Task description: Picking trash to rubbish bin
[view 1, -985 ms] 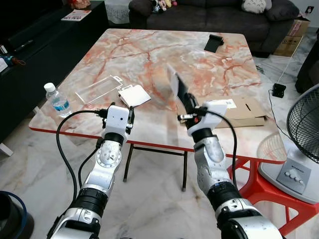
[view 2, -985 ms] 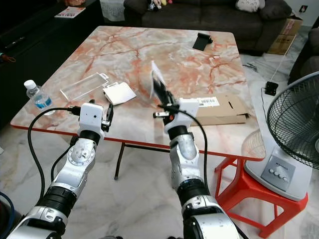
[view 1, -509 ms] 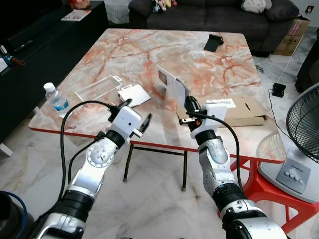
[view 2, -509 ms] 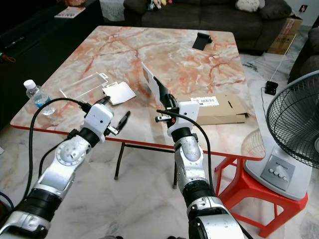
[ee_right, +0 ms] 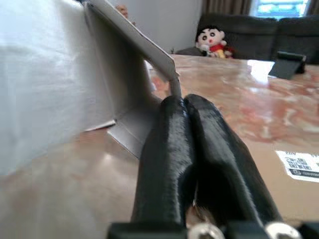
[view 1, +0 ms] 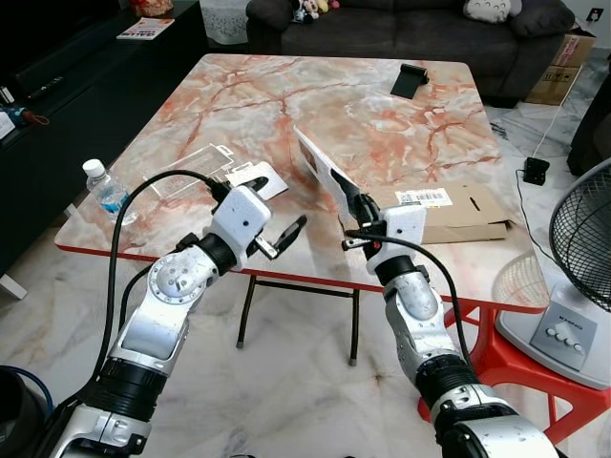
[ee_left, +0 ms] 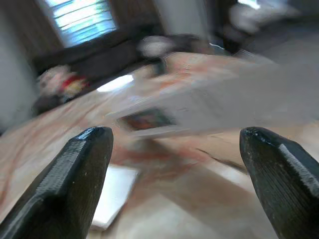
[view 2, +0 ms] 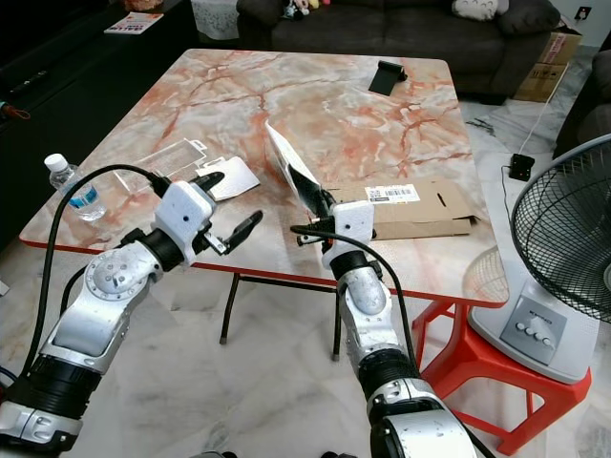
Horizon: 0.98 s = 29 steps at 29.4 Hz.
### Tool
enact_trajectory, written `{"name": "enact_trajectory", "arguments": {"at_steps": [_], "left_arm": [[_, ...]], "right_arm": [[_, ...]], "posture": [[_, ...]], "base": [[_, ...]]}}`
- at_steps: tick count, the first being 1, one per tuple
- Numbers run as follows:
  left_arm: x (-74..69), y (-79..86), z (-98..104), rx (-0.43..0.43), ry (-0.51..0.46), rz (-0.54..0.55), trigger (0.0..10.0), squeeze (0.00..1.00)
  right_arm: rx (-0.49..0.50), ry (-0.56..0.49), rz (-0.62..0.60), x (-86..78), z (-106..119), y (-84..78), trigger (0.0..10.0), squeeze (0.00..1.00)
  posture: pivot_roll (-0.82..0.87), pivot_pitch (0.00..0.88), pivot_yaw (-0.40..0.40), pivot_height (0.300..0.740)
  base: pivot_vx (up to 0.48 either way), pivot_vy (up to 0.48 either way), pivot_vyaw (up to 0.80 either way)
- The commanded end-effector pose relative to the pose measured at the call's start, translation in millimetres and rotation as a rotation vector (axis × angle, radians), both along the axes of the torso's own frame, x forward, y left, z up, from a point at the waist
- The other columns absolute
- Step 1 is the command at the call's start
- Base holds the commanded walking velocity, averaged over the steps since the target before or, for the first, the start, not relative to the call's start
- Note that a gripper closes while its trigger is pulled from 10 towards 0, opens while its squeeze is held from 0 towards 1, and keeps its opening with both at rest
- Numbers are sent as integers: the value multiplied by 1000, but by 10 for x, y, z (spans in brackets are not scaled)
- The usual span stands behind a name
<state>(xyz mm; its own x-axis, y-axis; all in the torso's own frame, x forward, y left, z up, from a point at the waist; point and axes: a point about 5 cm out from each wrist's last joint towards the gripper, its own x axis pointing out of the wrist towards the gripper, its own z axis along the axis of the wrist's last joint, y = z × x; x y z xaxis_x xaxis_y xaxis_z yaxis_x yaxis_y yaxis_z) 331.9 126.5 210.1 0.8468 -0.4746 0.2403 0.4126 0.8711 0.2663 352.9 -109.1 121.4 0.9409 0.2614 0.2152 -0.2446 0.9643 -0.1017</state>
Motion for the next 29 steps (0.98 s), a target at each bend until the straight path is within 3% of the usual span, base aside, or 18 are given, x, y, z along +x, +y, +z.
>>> {"name": "enact_trajectory", "arguments": {"at_steps": [1,5,6,12,19,25,29], "left_arm": [[91,100,89,-228,56,125,10000,0],[146,150,33,-434,151,200,10000,0],[173,158,-79,-564,255,210,10000,0],[146,15,-335,-753,485,146,10000,0],[79,-199,-475,-824,644,36,10000,0],[78,-199,-349,-872,615,-5,10000,0],[84,-97,-190,-879,554,-16,10000,0]], "right_arm": [[-69,-7,-6,-34,-57,32,10000,0],[-104,-20,-5,-48,-66,47,10000,0],[-120,-30,-10,-55,-68,48,10000,0],[-181,-85,-35,-81,-55,62,10000,0],[-239,-155,-24,-135,-42,169,10000,0],[-320,-186,-5,-191,-101,239,10000,0],[-340,-176,-7,-211,-153,238,10000,0]], "posture": [[125,121,15,740],[126,120,15,740],[123,121,16,740],[122,121,21,740],[115,121,23,740],[116,121,23,740],[118,121,25,740]], "base": [[0,0,0],[0,0,0],[0,0,0],[0,0,0],[0,0,0],[0,0,0],[0,0,0]]}}
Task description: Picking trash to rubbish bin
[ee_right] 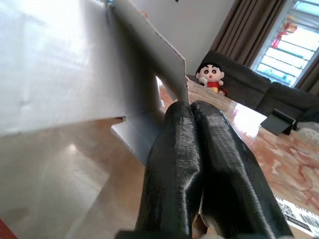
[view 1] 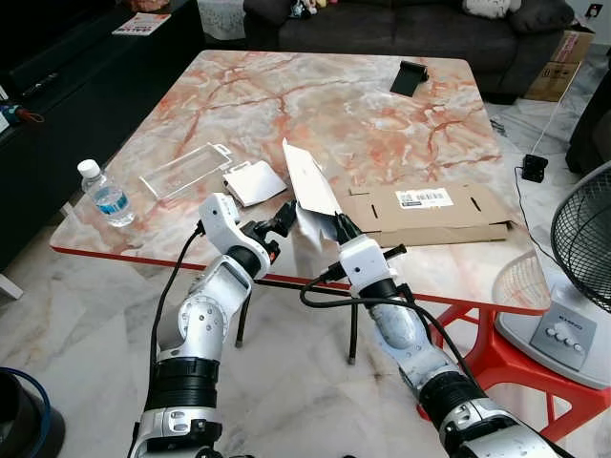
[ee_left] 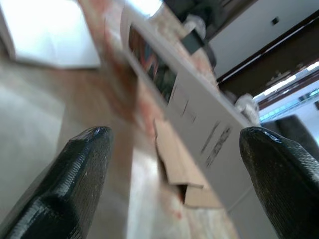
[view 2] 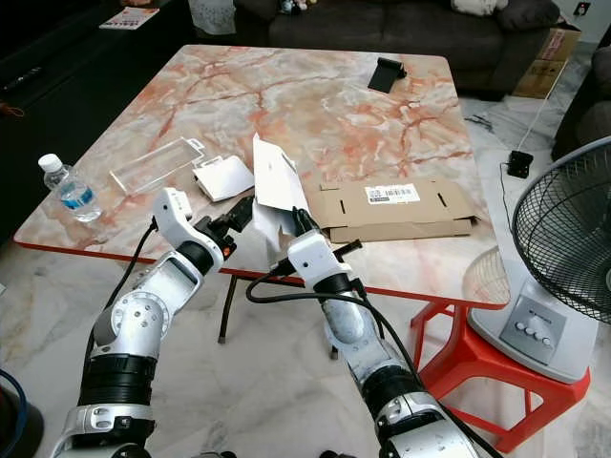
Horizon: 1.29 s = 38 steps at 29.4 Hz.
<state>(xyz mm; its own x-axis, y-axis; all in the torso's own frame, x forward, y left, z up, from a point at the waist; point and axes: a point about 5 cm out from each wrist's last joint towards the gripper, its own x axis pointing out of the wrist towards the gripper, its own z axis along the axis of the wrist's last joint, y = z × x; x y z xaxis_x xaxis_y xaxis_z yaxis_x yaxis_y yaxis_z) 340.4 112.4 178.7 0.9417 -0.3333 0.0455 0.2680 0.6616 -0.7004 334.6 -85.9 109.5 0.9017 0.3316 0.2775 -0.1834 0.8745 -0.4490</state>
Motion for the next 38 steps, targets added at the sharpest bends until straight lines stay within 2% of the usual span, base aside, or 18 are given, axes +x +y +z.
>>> {"name": "enact_trajectory", "arguments": {"at_steps": [1,9,19,23,30,31,38], "left_arm": [[-2,63,153,-7,-49,3,10000,0],[-23,78,249,-30,-72,-14,10000,0],[-52,-109,53,-29,41,-88,10000,0],[-59,-123,-26,-10,86,-89,10000,0],[-50,-99,-40,6,102,-63,10000,0],[-22,-50,-63,1,123,-23,0,0],[-11,-35,-87,-2,138,-13,0,0]], "right_arm": [[-8,1,2,-31,-42,4,10000,0],[-30,3,-13,-45,-86,1,10000,0],[-63,-54,29,-74,-37,96,10000,0],[-59,-63,34,-73,-20,117,10000,0],[-60,-68,34,-73,-17,115,10000,0],[-59,-70,32,-70,-13,113,10000,0],[-46,-79,41,-83,2,141,10000,0]], "posture": [[120,122,25,740],[123,124,25,740],[116,124,30,740],[114,125,30,740],[114,125,29,740],[115,125,31,740],[114,124,33,740]], "base": [[0,0,0],[0,0,0],[0,0,0],[0,0,0],[0,0,0],[0,0,0],[0,0,0]]}}
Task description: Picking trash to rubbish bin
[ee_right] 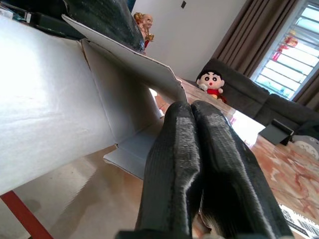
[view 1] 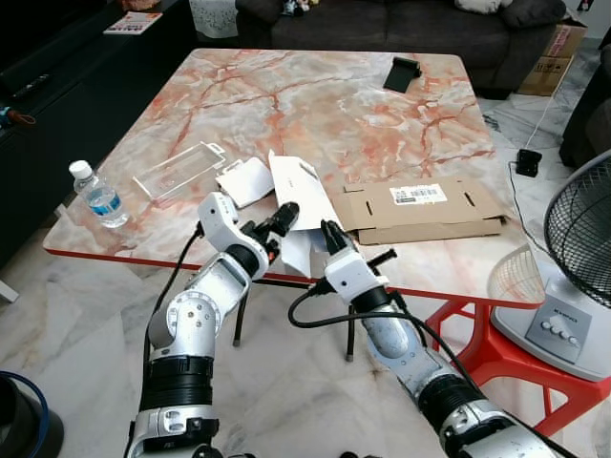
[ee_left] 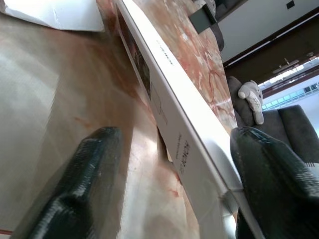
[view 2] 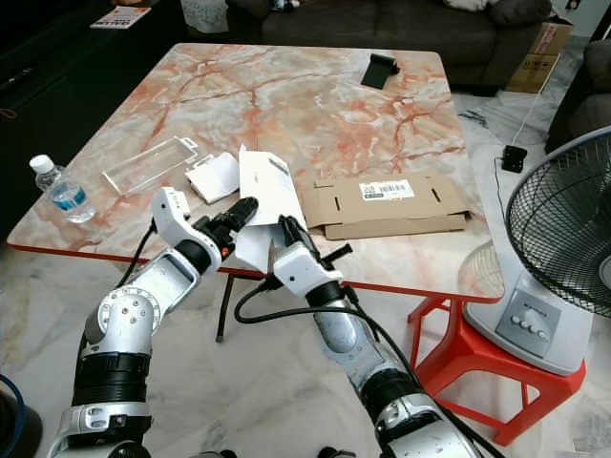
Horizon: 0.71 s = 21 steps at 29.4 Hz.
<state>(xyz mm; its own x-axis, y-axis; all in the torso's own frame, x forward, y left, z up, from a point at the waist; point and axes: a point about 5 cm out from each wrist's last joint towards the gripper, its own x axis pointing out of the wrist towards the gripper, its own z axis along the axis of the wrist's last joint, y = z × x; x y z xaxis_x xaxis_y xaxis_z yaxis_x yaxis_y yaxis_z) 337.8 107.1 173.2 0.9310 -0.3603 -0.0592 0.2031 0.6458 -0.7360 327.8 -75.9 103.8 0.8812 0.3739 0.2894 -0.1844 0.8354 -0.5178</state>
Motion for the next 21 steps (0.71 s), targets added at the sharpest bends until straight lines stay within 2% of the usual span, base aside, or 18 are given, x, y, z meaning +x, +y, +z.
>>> {"name": "enact_trajectory", "arguments": {"at_steps": [1,17,18,21], "left_arm": [[15,17,-31,11,21,15,0,0],[13,-26,-52,-5,31,0,0,0],[13,-22,-50,-6,29,2,0,0],[14,-15,-48,-7,29,6,0,0]], "right_arm": [[26,-37,19,-16,59,41,10000,0],[22,-22,93,-83,22,166,10000,0],[24,-19,101,-88,20,173,10000,1000],[26,-17,109,-94,19,182,10000,1000]], "posture": [[114,124,33,740],[110,122,35,740],[110,122,35,740],[111,122,34,740]], "base": [[0,0,0],[0,0,0],[0,0,0],[0,0,0]]}}
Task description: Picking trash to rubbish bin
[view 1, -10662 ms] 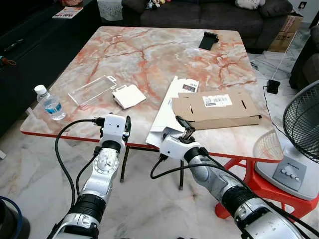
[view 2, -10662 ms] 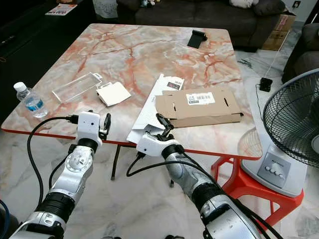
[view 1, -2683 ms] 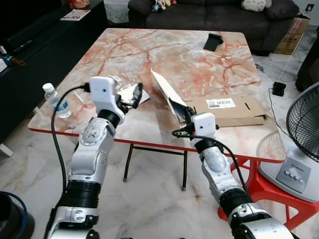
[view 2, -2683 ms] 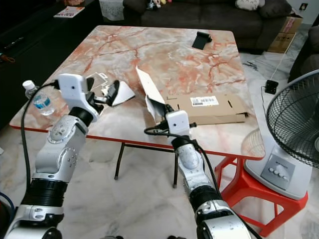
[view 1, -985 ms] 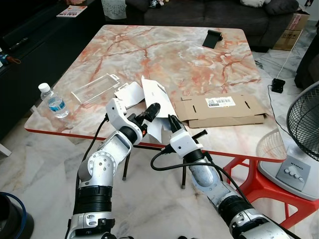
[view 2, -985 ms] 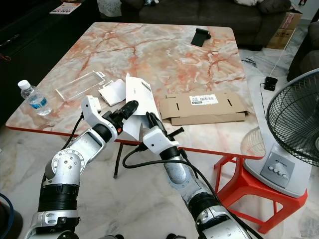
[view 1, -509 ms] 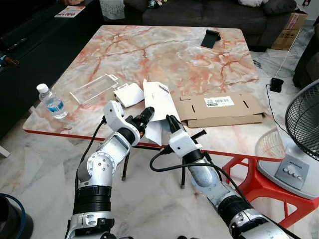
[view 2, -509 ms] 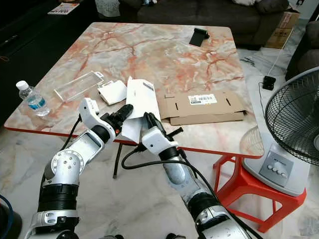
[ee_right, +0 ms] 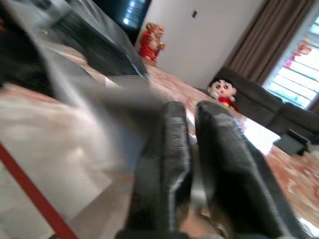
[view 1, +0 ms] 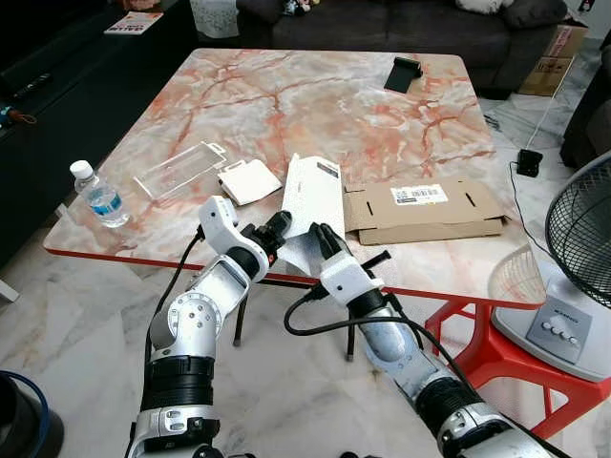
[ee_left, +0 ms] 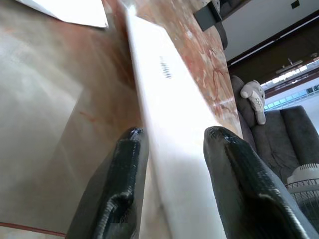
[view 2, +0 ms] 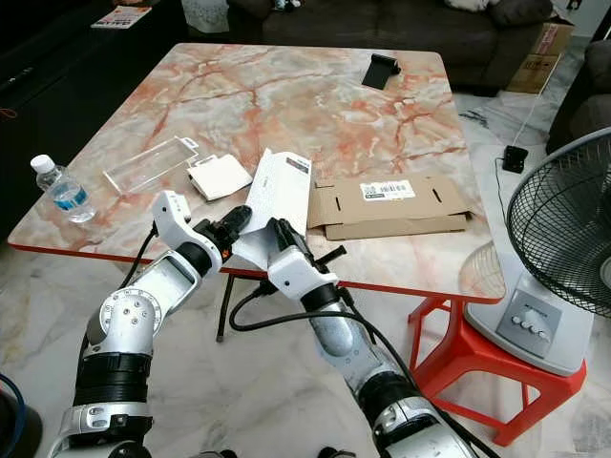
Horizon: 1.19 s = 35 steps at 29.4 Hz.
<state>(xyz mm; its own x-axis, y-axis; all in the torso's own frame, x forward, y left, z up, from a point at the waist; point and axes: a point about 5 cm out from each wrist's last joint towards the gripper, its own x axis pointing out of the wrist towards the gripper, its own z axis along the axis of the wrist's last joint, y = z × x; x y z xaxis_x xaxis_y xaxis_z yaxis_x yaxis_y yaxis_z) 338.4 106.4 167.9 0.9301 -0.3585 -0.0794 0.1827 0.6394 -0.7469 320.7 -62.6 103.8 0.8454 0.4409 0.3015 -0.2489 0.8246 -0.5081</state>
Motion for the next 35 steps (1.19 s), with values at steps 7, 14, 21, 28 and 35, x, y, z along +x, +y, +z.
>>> {"name": "enact_trajectory", "arguments": {"at_steps": [7,14,21,28,35], "left_arm": [[18,8,0,3,5,15,0,0],[21,27,-8,26,0,28,0,0],[-7,-20,1,430,-151,3,10000,0],[-150,114,-142,993,-385,20,10000,835],[-393,-48,-14,1192,-741,-44,10000,1000]], "right_arm": [[18,-5,35,-15,32,43,10000,1000],[94,38,-28,35,32,-52,10000,1000],[198,117,-116,110,16,-161,10000,0],[377,217,-202,152,-44,-351,10000,0],[434,265,-226,159,-98,-436,10000,0]], "posture": [[109,122,35,740],[111,122,35,740],[117,121,36,740],[117,123,40,740],[125,115,36,740]], "base": [[0,0,0],[0,0,0],[0,0,0],[0,0,0],[0,0,0]]}}
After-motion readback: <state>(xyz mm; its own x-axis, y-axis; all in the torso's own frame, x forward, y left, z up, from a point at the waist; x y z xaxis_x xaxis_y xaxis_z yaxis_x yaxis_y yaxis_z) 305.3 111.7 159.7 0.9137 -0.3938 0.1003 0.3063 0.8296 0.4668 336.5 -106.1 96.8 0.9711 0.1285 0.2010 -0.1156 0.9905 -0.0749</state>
